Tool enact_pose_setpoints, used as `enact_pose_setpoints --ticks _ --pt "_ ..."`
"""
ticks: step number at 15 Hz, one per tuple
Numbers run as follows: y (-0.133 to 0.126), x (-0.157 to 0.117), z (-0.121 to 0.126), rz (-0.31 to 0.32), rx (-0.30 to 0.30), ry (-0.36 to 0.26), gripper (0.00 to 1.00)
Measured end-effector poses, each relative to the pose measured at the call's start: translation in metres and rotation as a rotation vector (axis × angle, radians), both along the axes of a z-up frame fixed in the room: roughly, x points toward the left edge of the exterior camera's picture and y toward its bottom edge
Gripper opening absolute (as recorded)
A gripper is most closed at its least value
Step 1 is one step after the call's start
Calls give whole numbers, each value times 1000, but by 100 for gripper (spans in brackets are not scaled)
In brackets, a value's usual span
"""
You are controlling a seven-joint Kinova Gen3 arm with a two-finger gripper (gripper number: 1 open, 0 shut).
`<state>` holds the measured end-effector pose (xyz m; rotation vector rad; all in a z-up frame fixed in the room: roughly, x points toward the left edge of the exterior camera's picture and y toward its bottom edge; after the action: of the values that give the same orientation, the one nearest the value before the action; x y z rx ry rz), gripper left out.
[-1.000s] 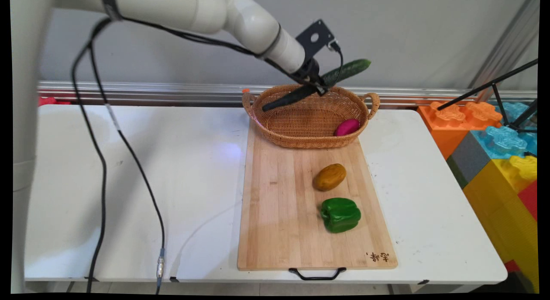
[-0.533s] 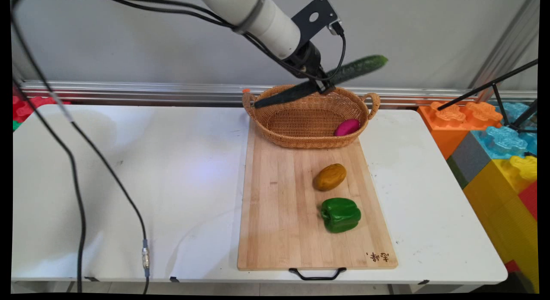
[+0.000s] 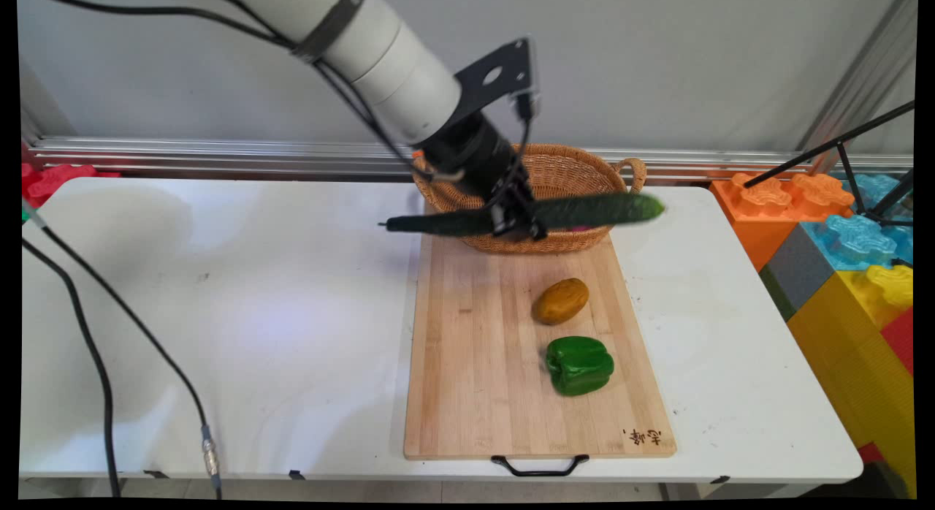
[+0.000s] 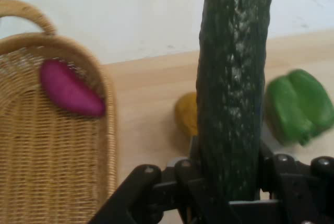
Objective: Place the picked object on the cutting board
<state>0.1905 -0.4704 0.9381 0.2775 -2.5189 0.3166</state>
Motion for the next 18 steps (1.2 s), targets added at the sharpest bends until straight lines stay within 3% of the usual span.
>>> enact_pose_setpoints --ticks 5,10,18 --pt "18 17 -32 -211 21 -29 0" --pt "29 14 -75 -362 56 -52 0" --pt "38 3 -127 -488 95 -106 0"
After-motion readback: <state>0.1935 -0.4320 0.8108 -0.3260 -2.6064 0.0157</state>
